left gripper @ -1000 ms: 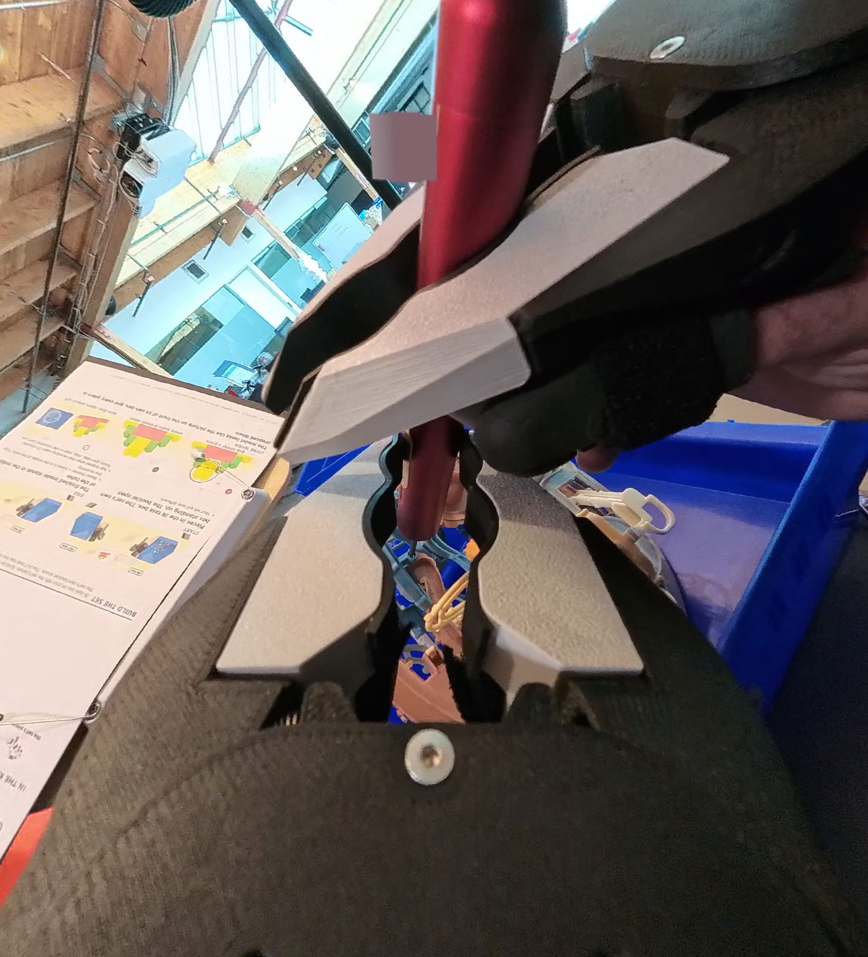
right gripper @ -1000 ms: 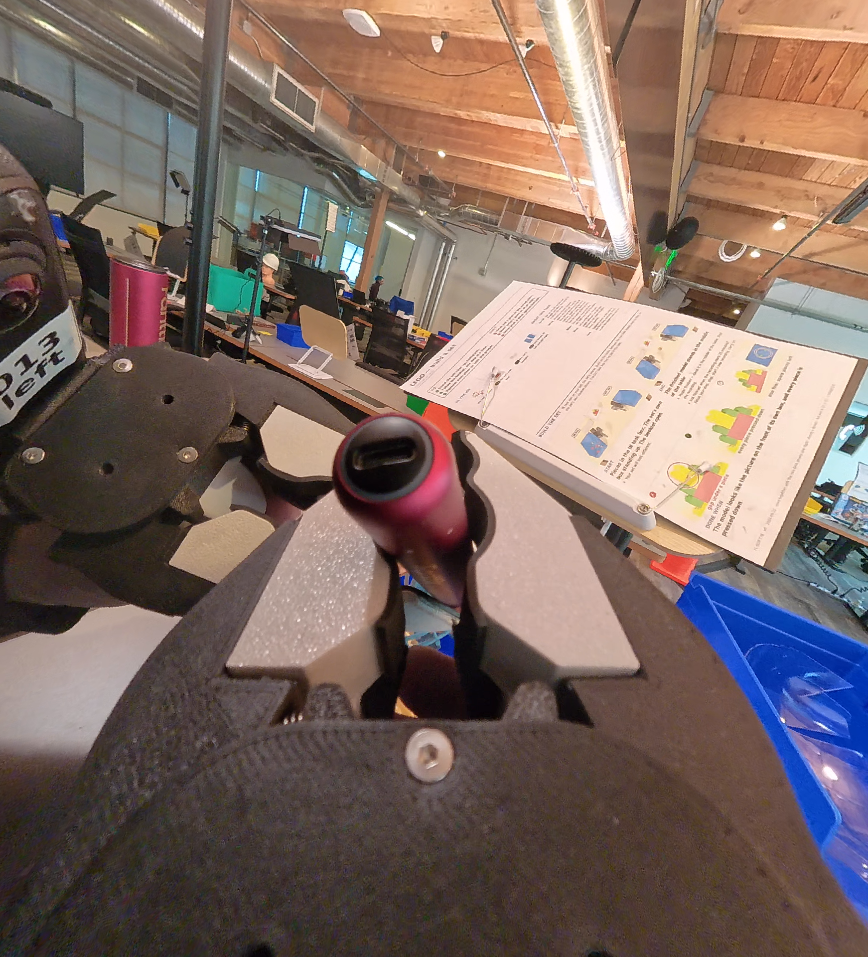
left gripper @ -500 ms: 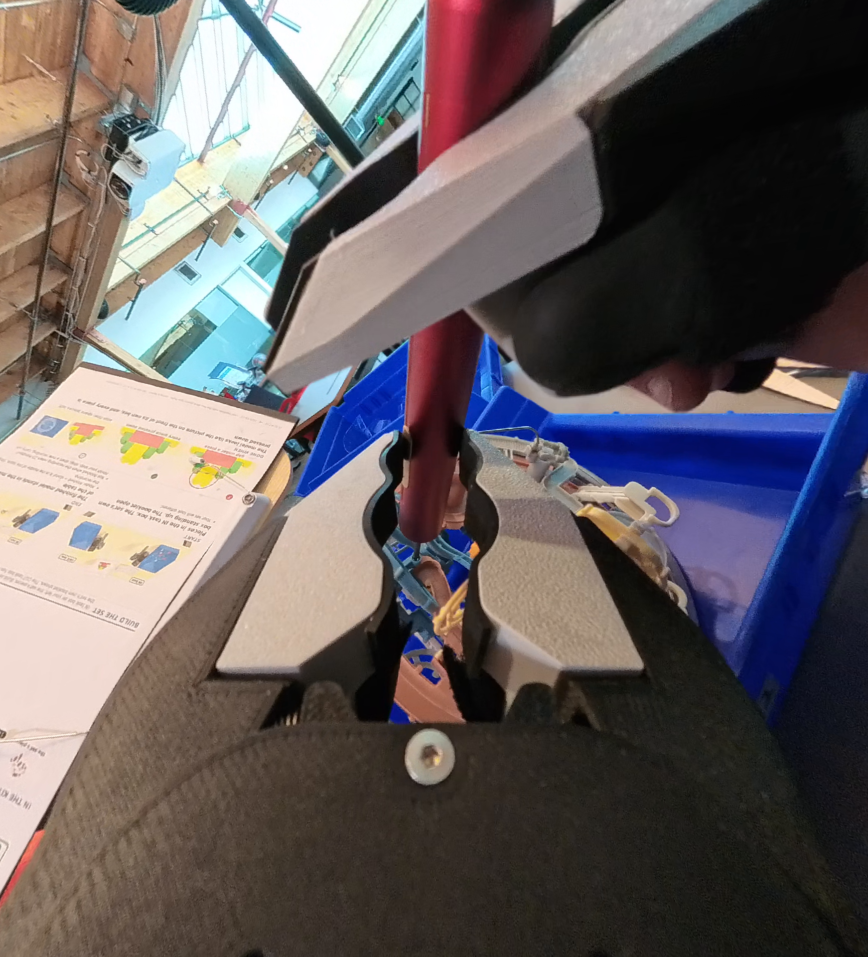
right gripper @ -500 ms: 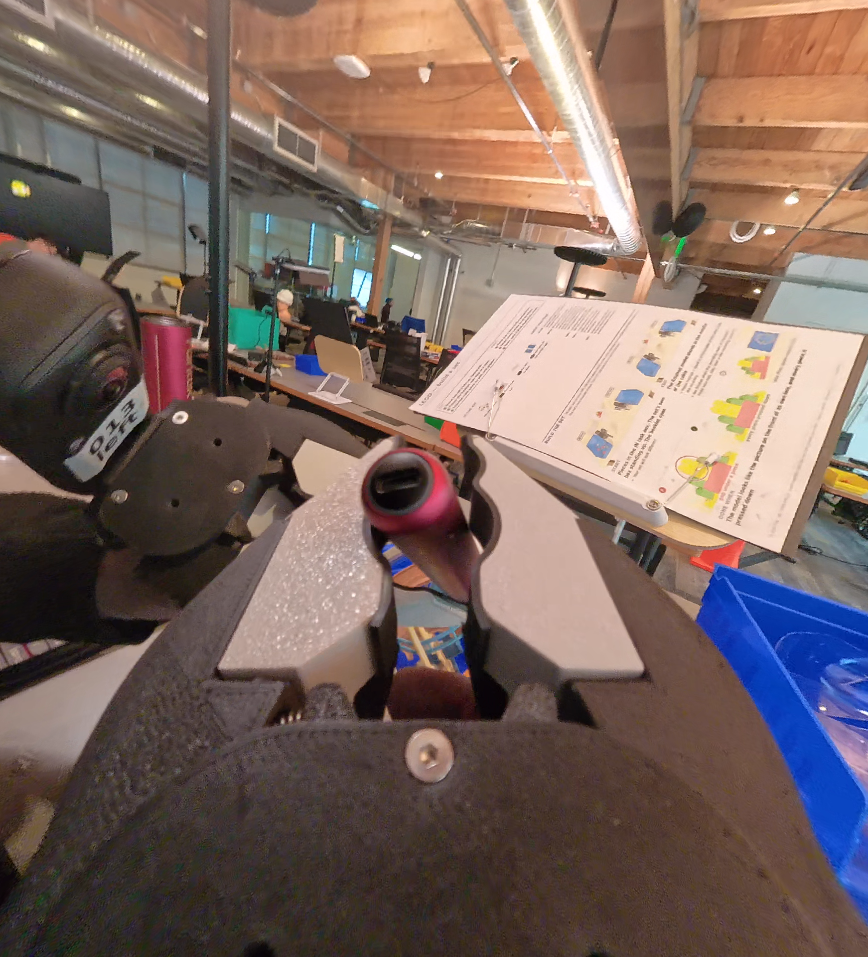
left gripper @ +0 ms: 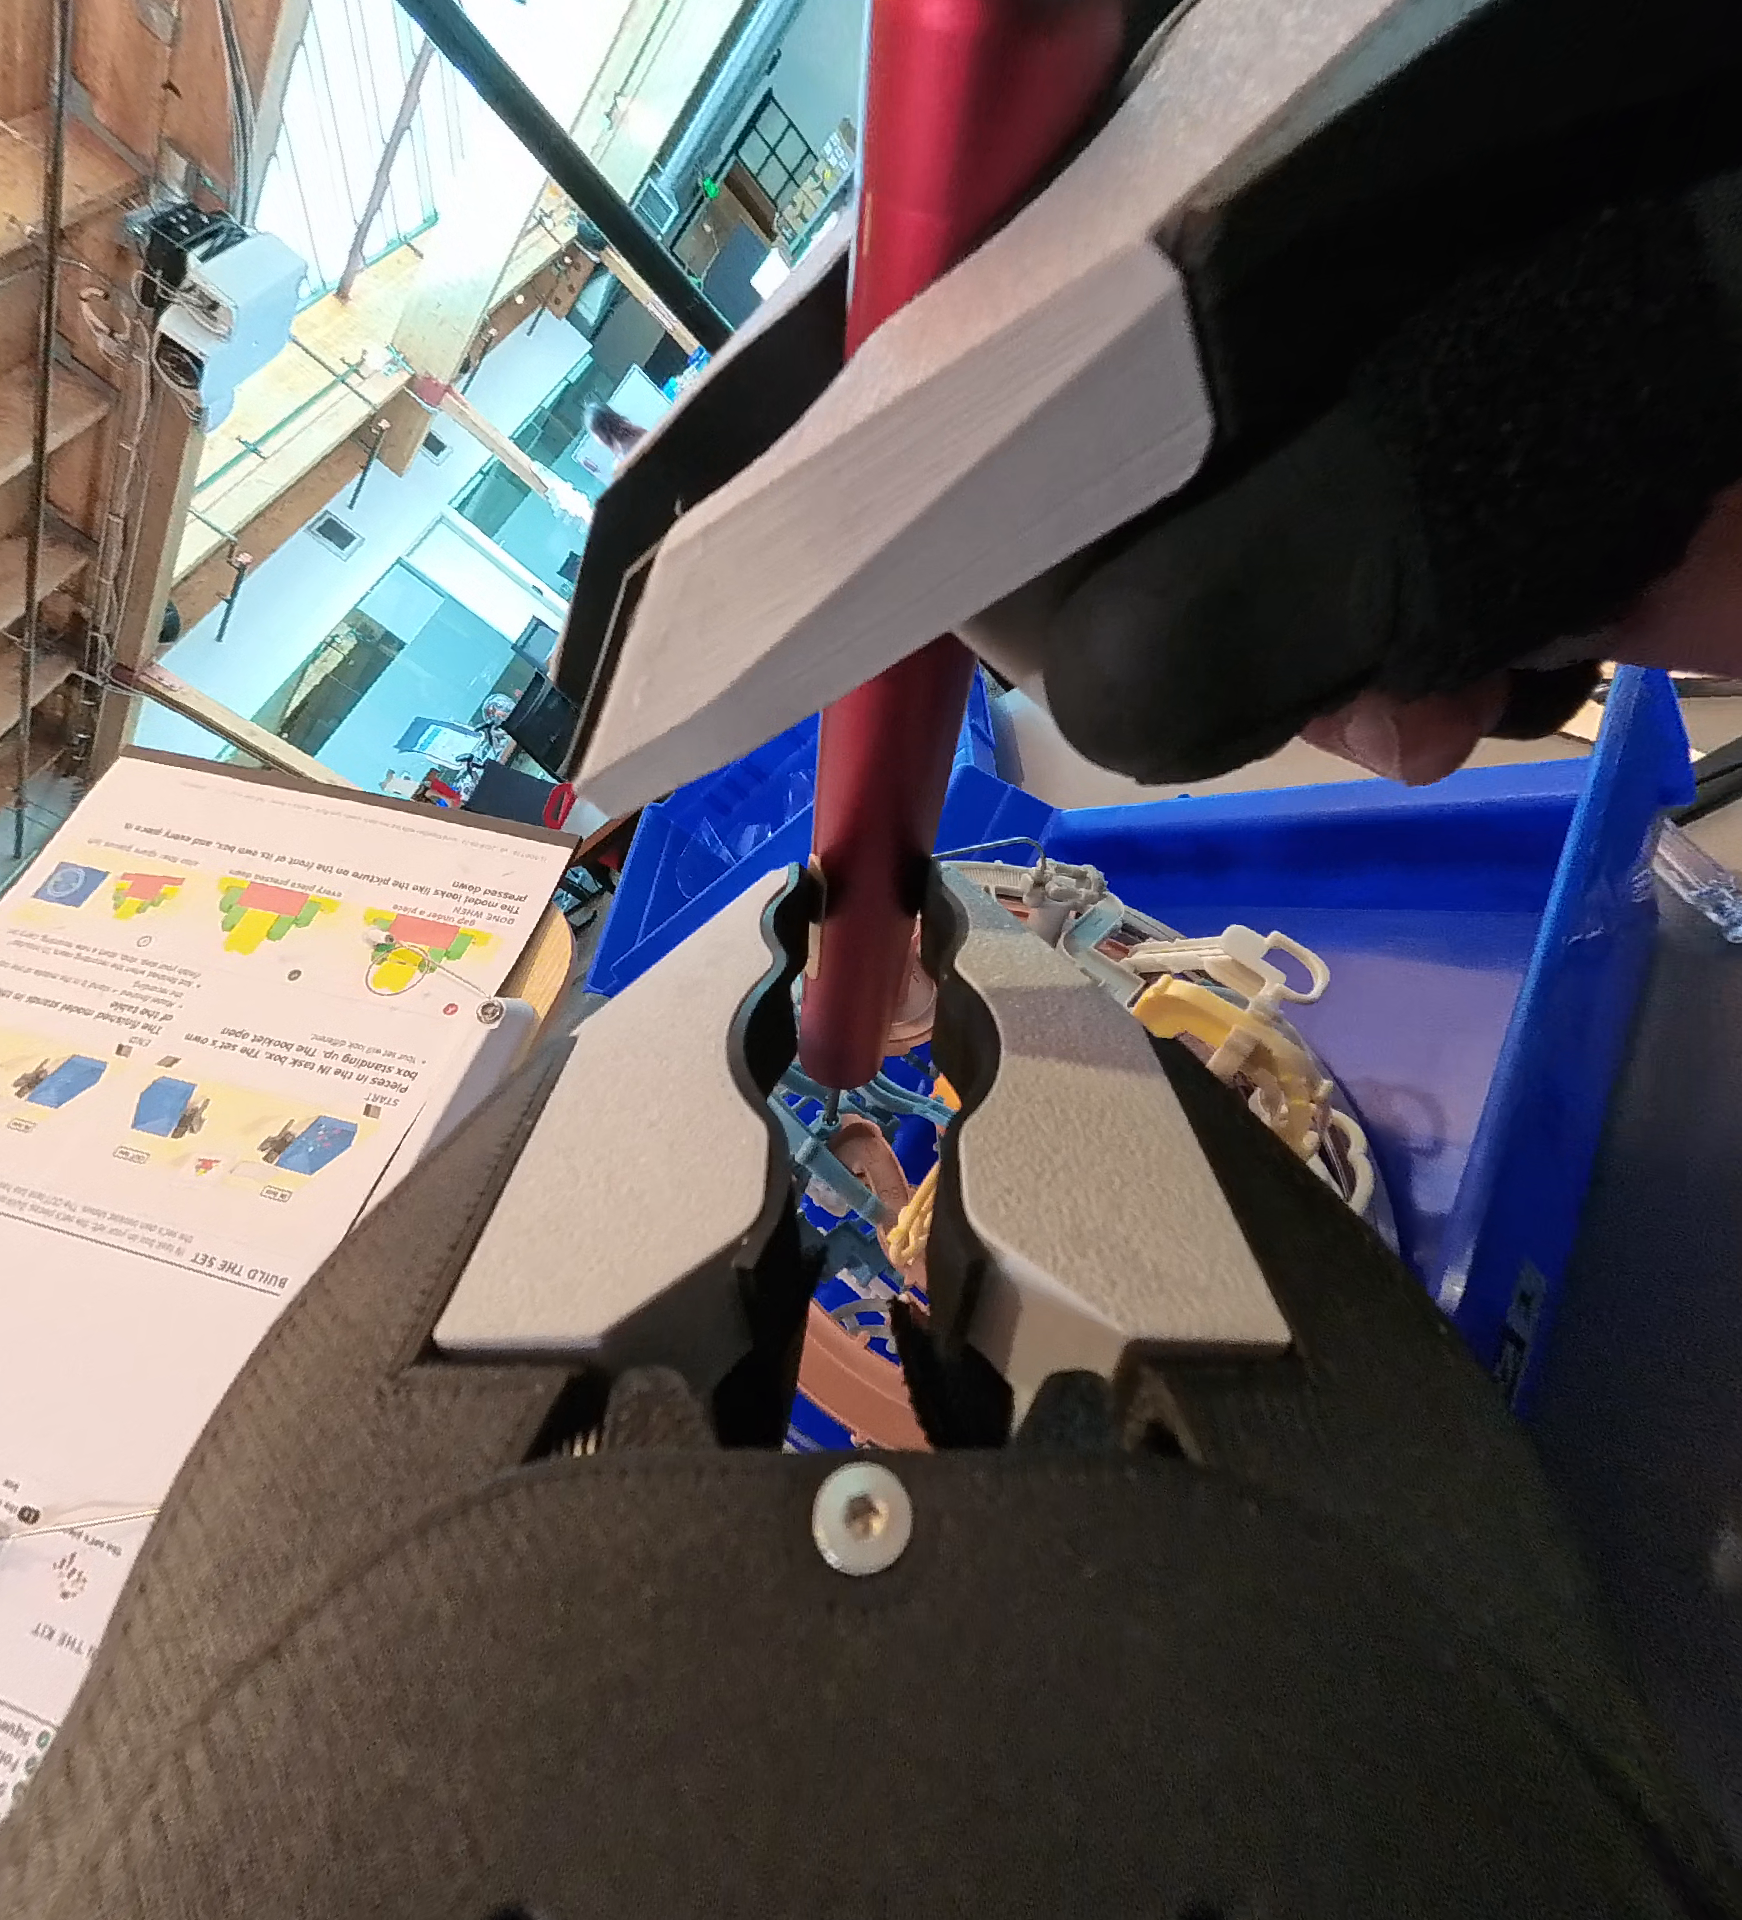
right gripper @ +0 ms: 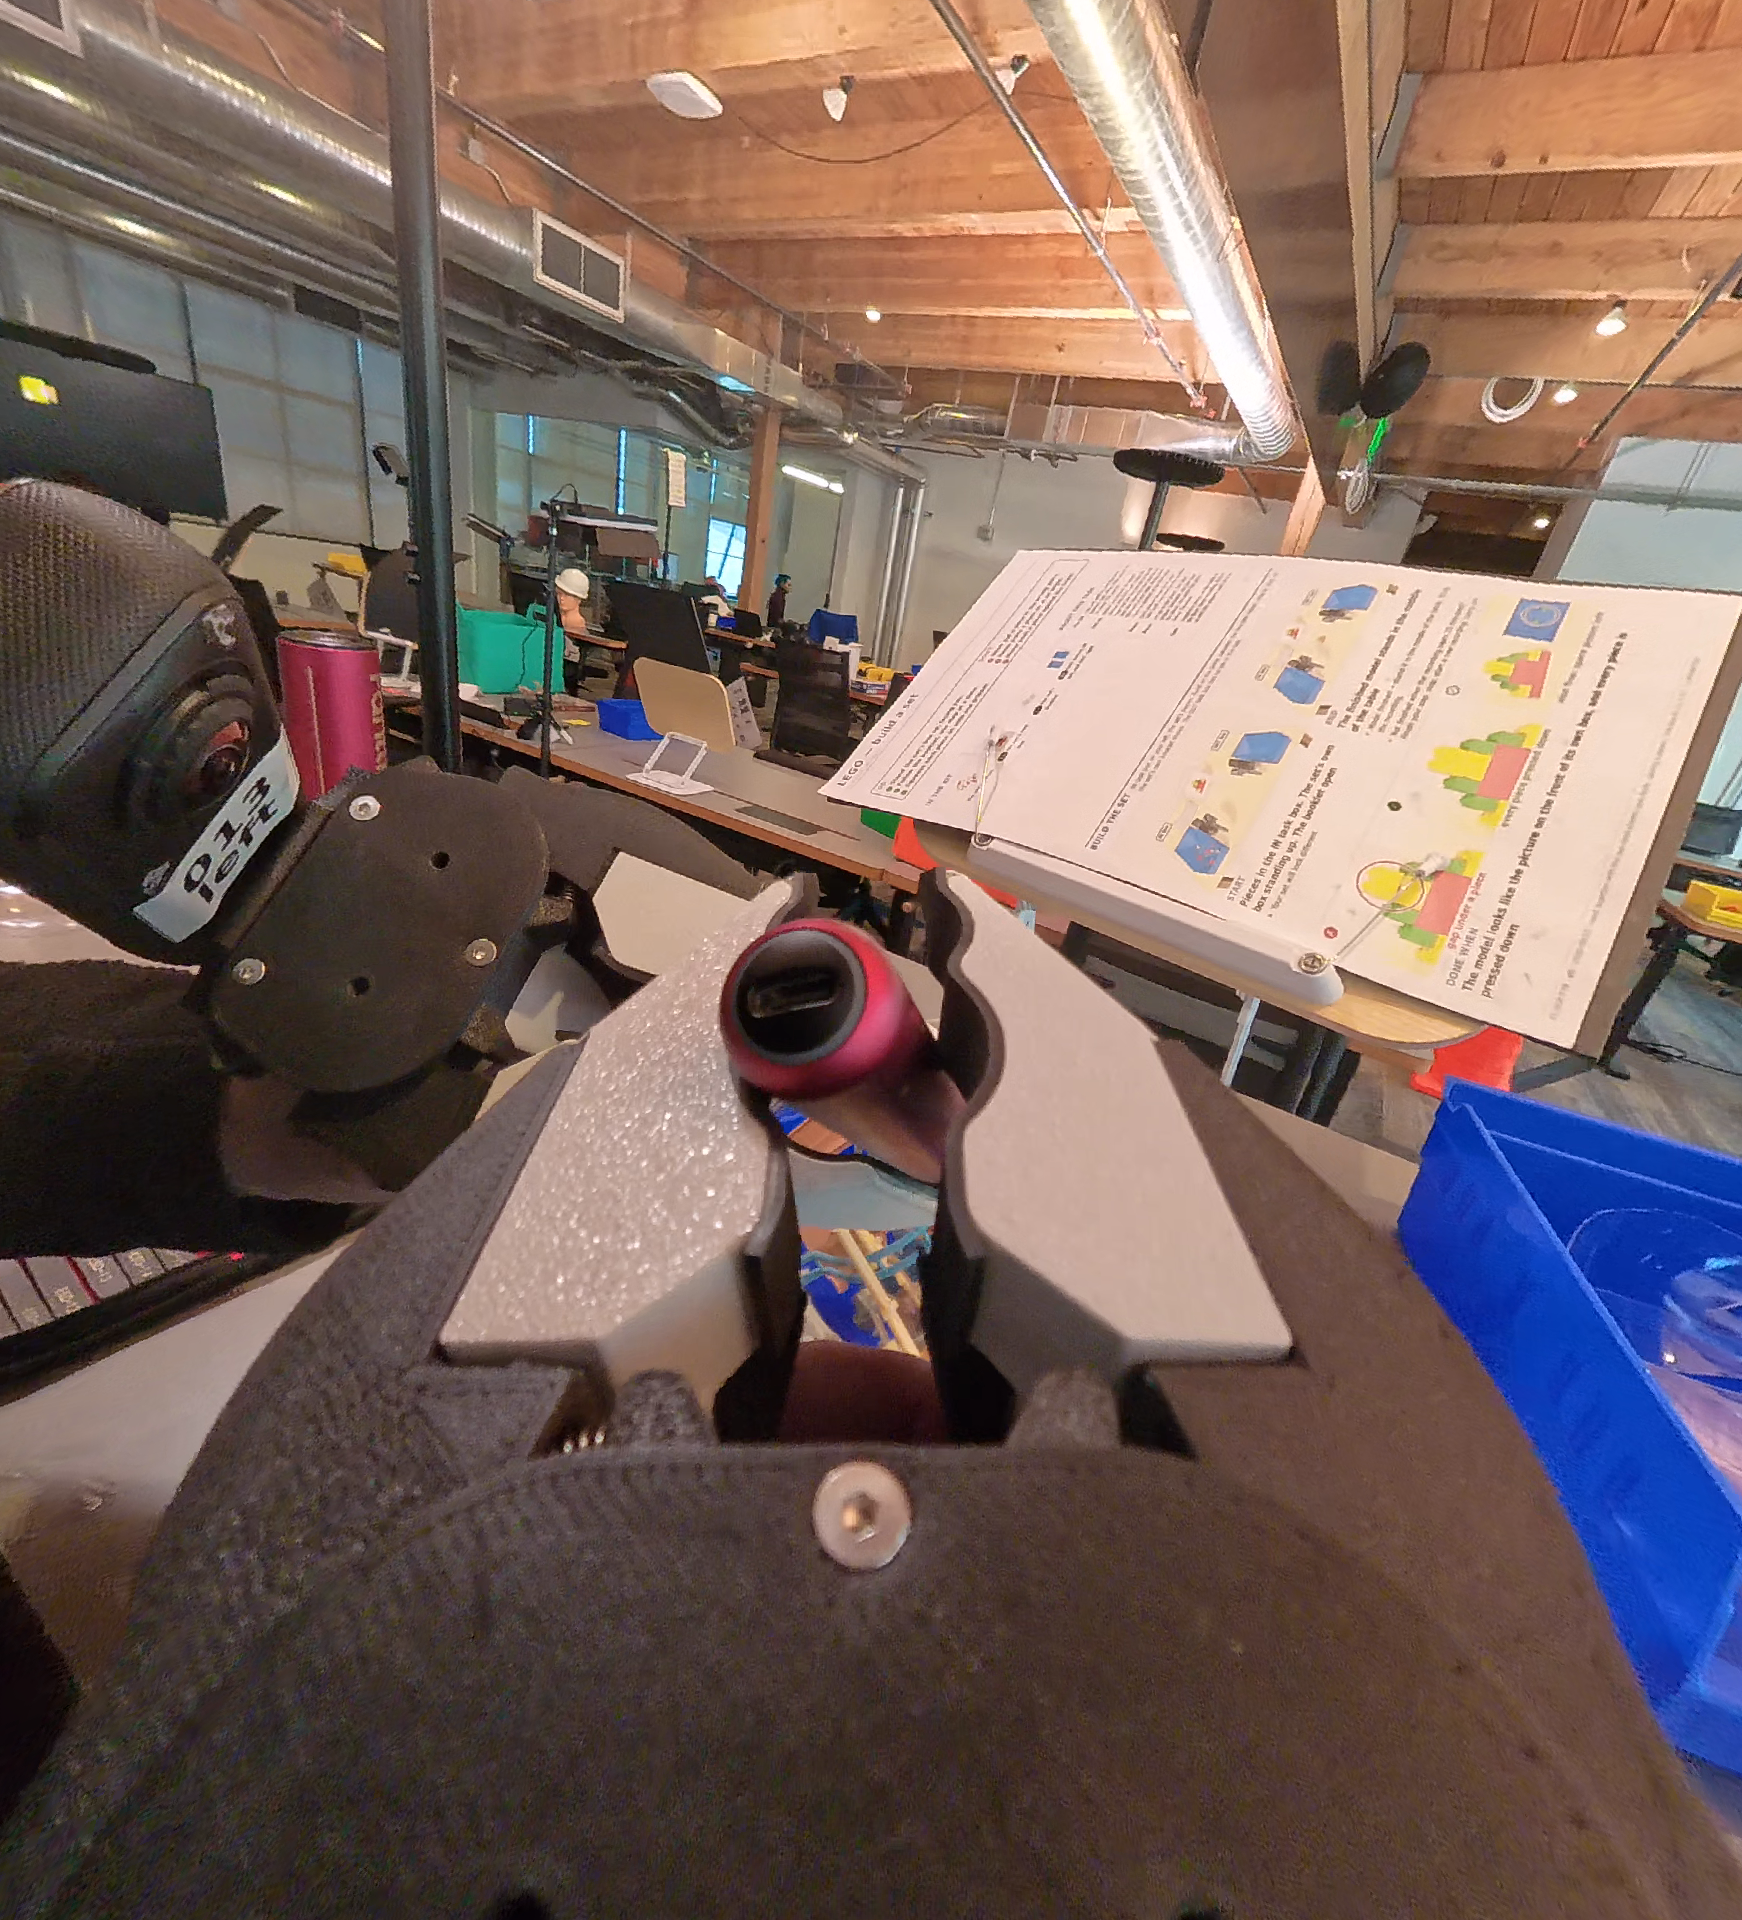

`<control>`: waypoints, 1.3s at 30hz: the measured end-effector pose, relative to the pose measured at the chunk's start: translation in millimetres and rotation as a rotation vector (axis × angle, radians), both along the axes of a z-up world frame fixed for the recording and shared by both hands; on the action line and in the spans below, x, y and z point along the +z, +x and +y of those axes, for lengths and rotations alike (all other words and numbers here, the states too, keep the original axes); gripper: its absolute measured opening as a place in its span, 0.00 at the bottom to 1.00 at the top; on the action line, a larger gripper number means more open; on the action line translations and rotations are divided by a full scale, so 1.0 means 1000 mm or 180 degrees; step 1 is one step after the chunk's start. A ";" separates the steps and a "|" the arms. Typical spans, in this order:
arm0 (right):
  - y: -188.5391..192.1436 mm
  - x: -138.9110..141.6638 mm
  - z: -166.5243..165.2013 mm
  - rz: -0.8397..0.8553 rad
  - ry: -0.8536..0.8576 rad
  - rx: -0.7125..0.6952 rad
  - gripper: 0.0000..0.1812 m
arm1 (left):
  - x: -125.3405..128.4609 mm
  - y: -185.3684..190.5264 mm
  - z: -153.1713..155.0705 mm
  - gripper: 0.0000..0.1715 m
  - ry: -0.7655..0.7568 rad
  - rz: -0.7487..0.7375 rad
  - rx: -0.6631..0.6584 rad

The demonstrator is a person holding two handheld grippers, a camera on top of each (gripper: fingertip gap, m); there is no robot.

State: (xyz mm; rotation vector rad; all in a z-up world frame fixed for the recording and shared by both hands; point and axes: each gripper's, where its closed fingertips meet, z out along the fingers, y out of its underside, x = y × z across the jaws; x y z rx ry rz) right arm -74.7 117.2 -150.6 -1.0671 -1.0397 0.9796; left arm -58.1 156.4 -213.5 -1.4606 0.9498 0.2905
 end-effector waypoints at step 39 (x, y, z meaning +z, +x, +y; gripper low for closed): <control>0.010 0.001 0.021 0.0267 -0.0329 -0.0134 0.10 | 0.009 0.010 -0.001 0.13 -0.0013 -0.0855 -0.0004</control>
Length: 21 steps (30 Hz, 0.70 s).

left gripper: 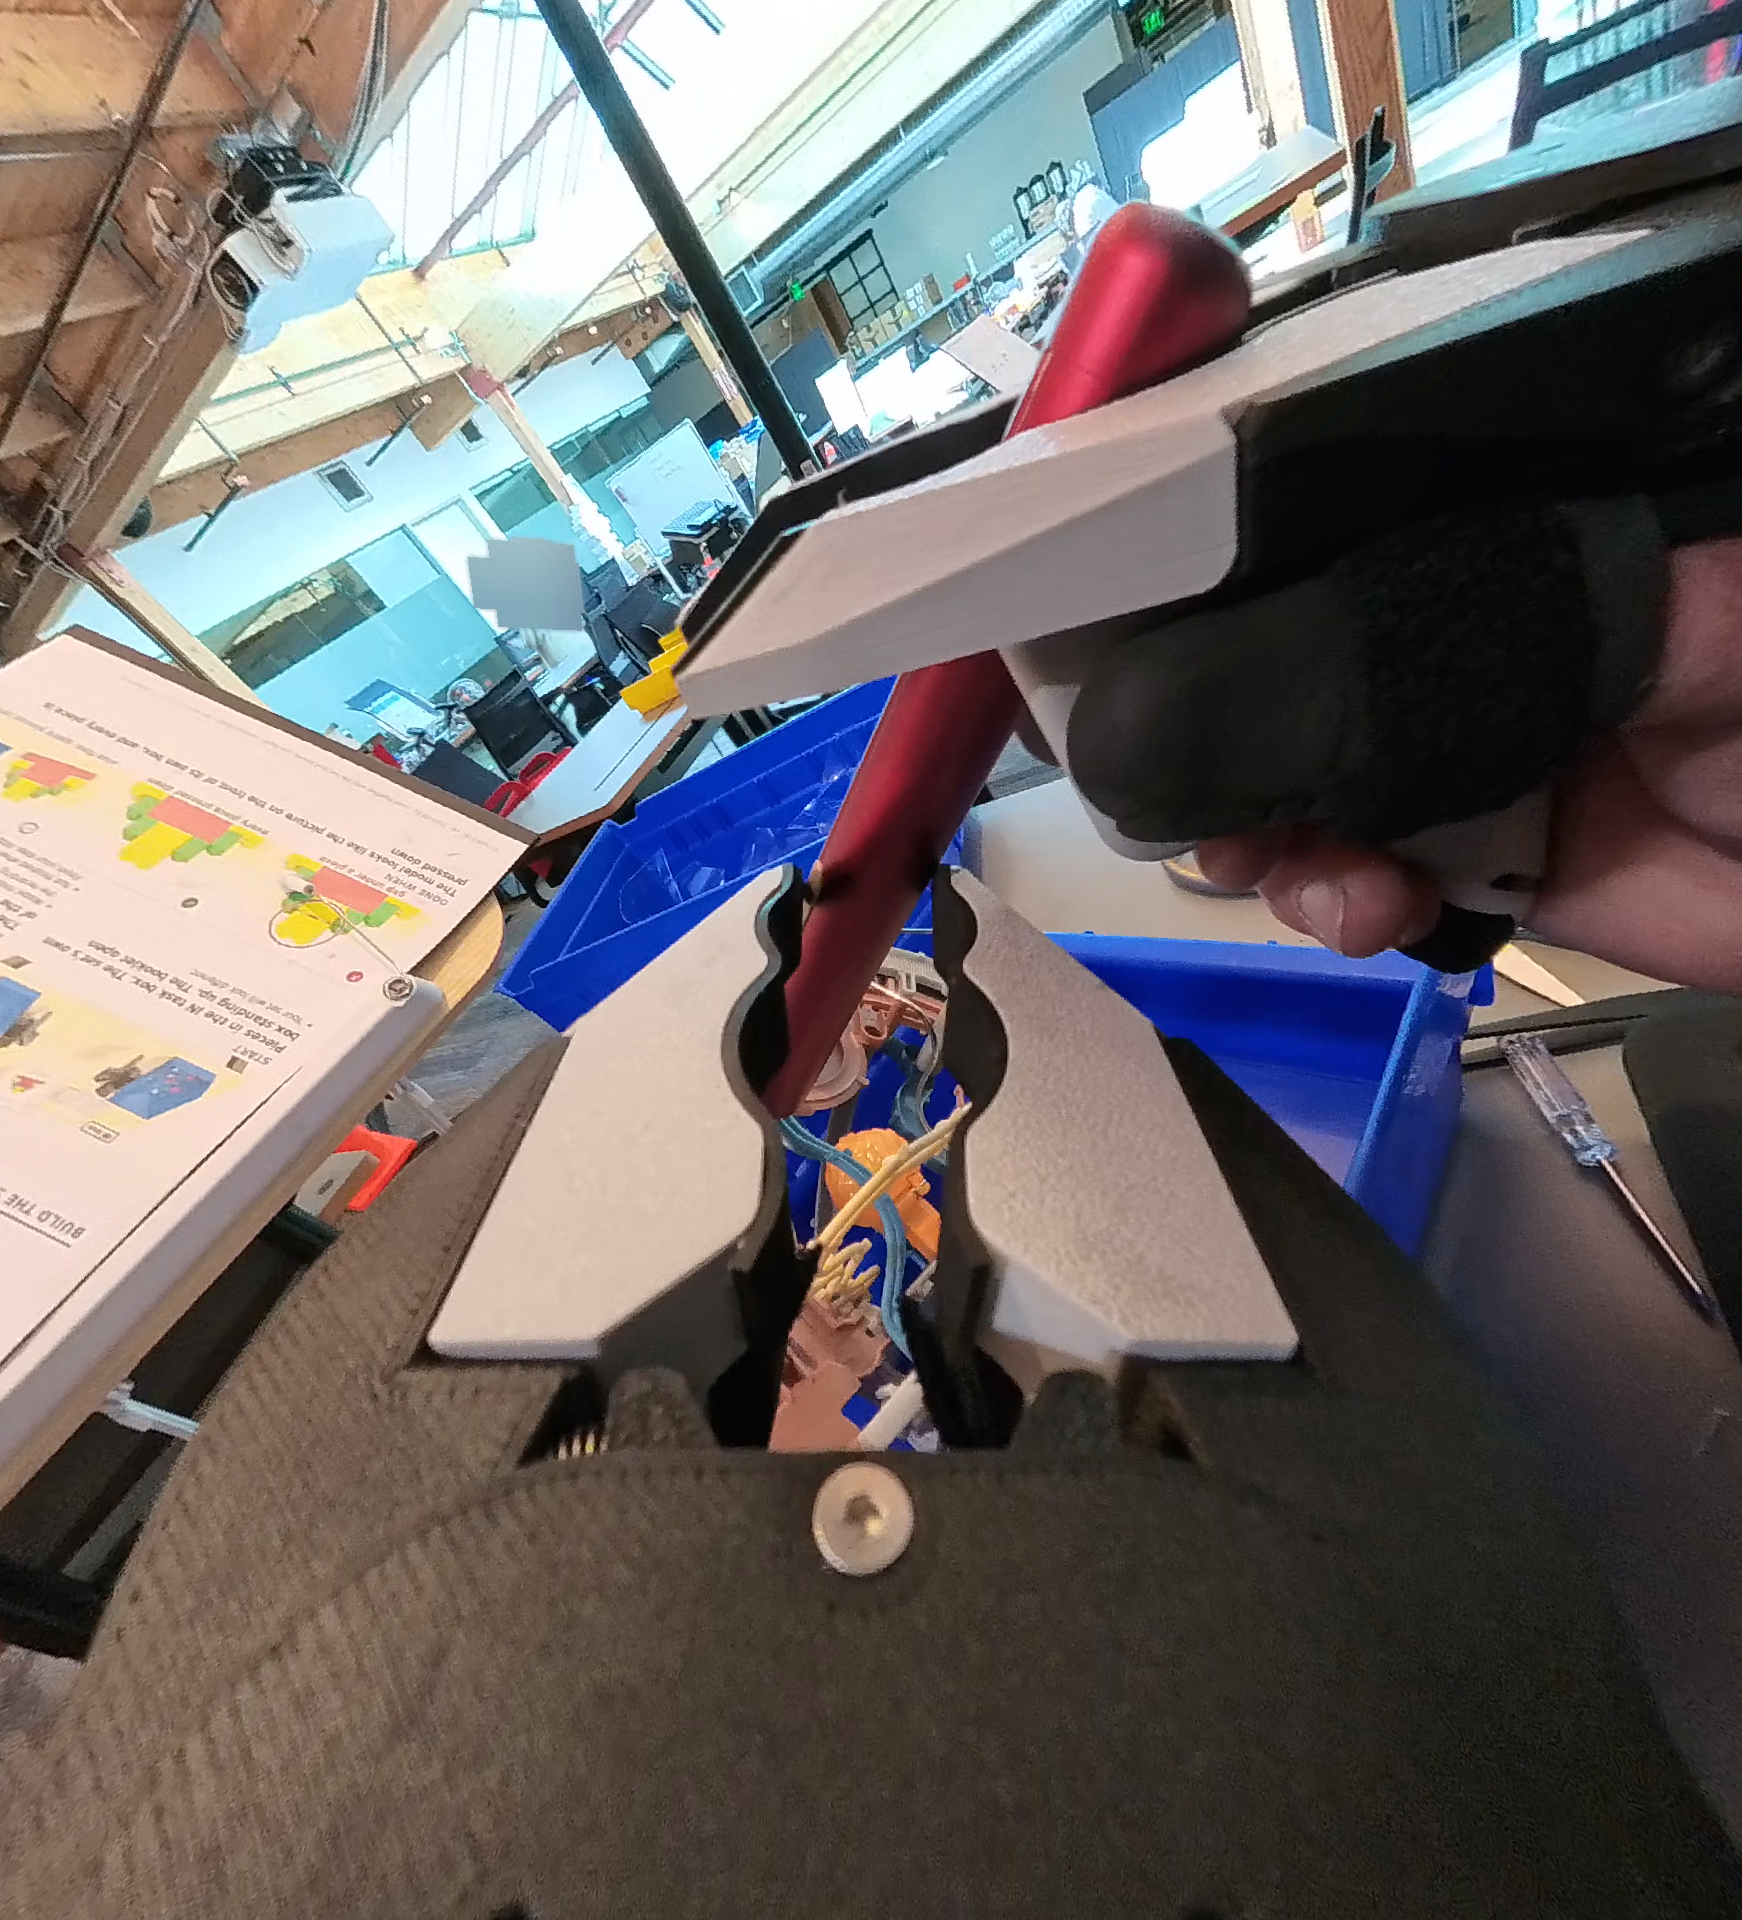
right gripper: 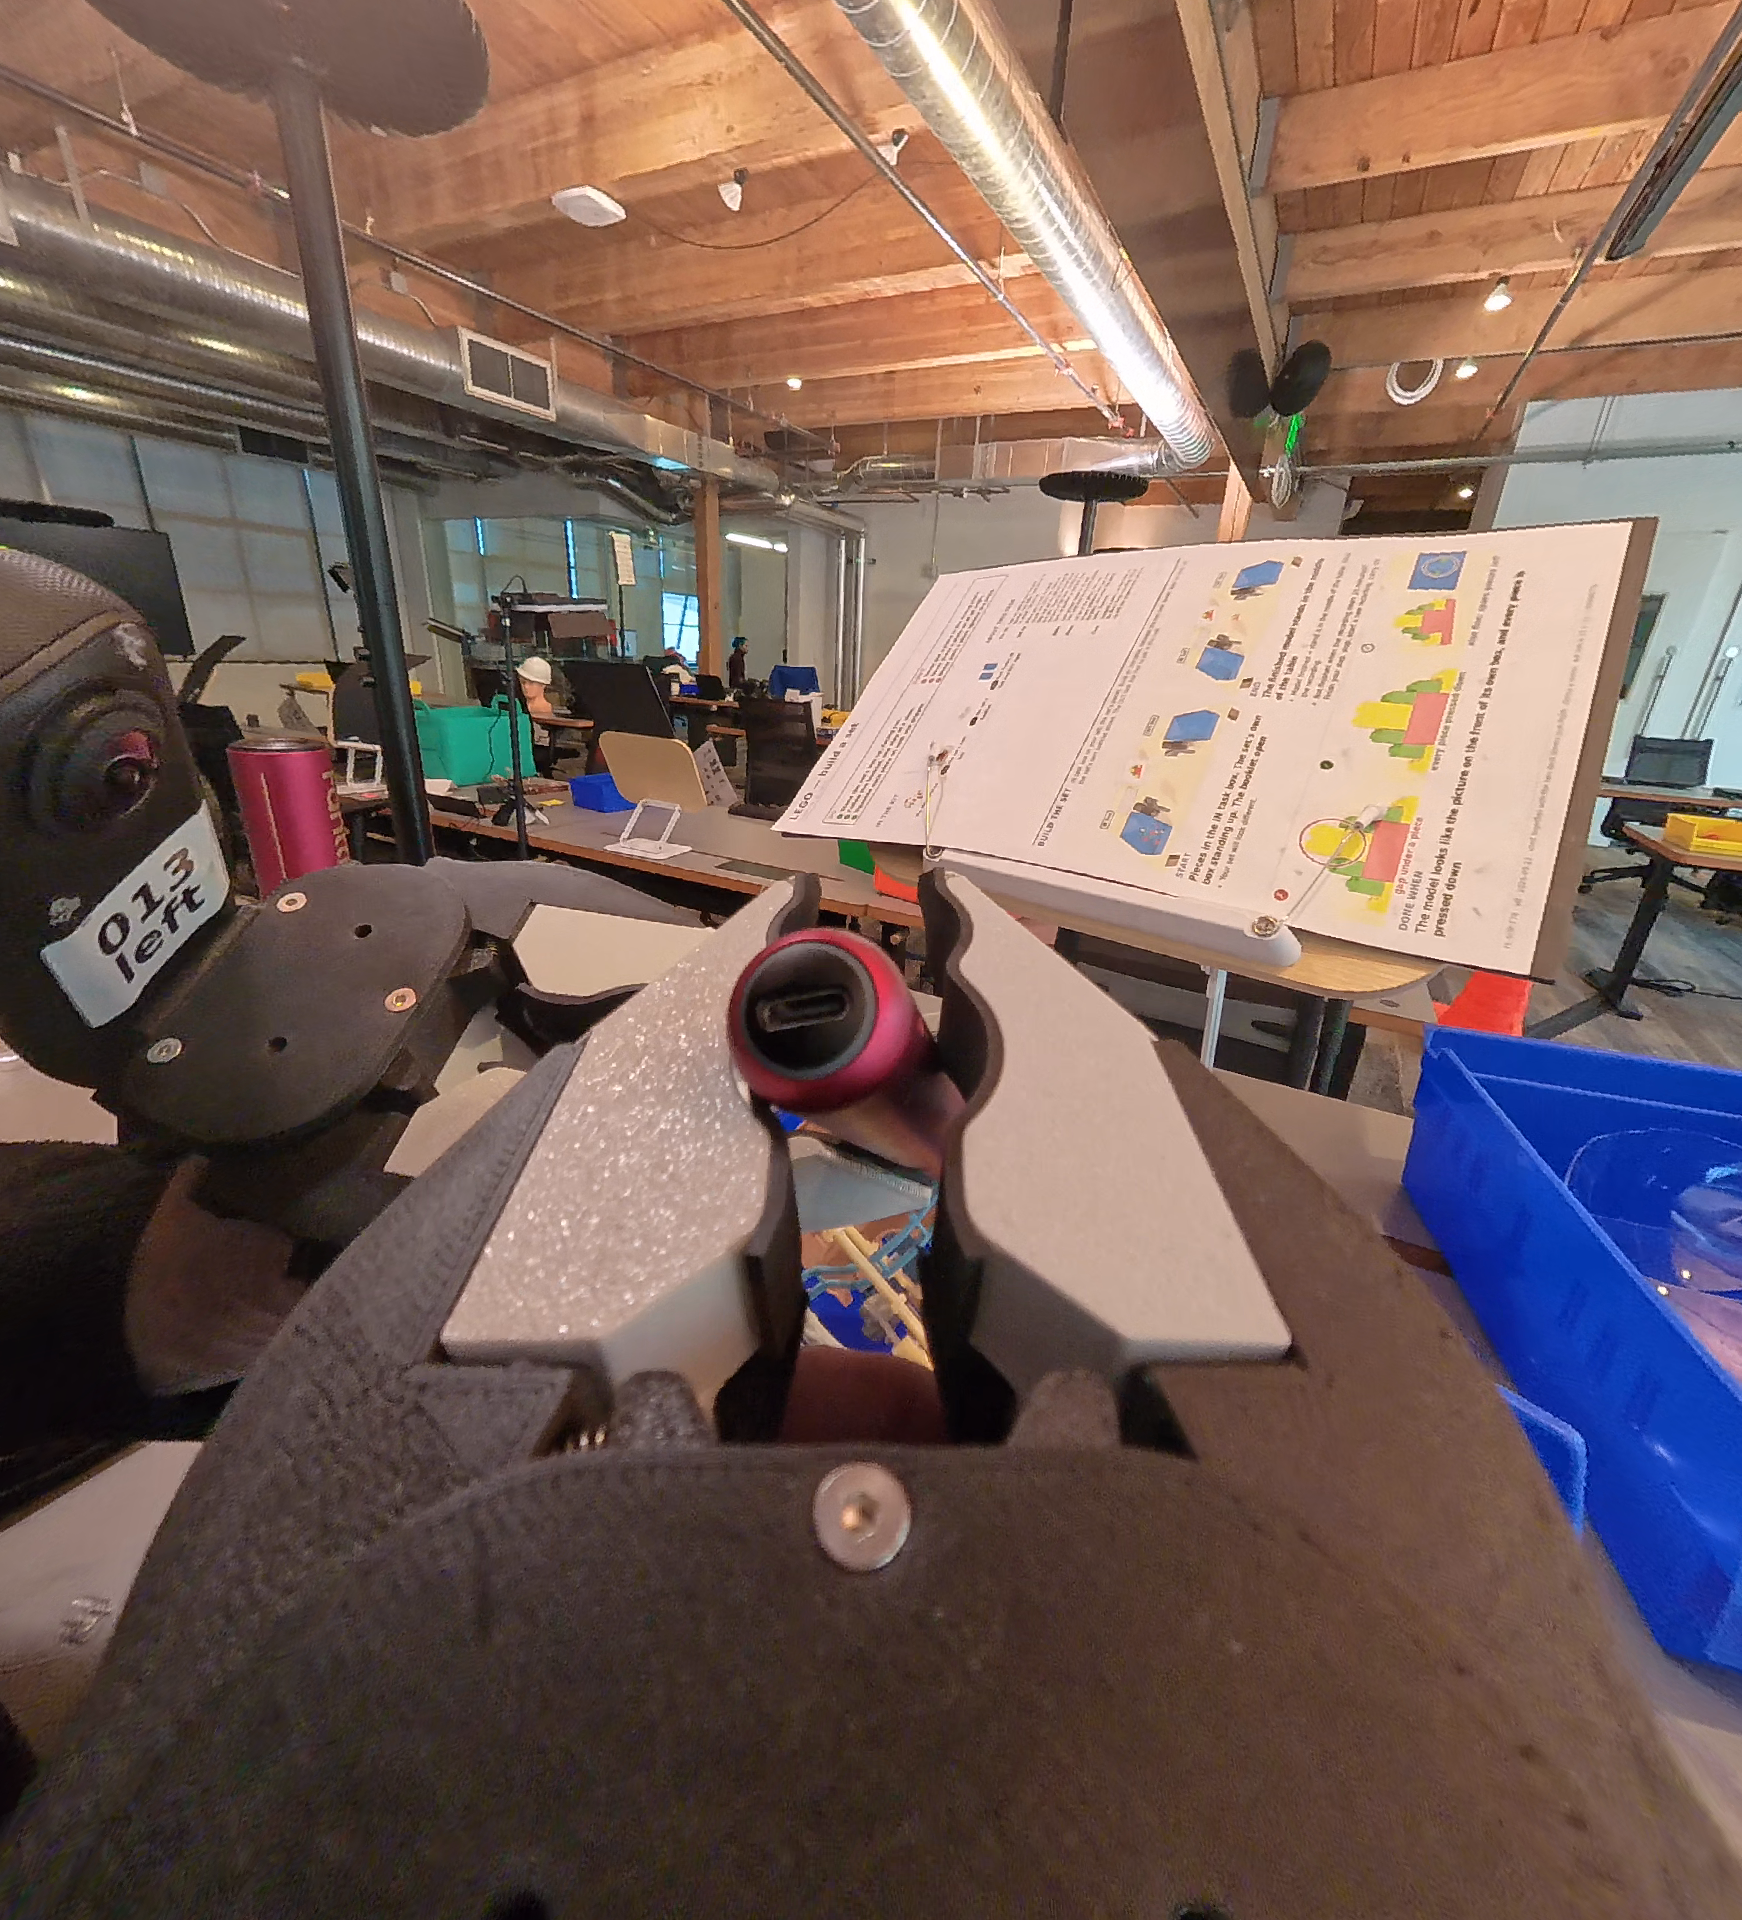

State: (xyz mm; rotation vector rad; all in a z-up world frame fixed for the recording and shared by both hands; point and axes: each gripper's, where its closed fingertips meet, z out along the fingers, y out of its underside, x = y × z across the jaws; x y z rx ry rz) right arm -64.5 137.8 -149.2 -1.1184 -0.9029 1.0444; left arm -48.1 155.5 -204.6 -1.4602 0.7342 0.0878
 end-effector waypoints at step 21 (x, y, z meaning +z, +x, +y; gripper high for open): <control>0.001 -0.001 0.003 0.0018 -0.0083 0.0012 0.11 | -0.001 0.002 0.000 0.11 0.0027 0.0378 -0.0006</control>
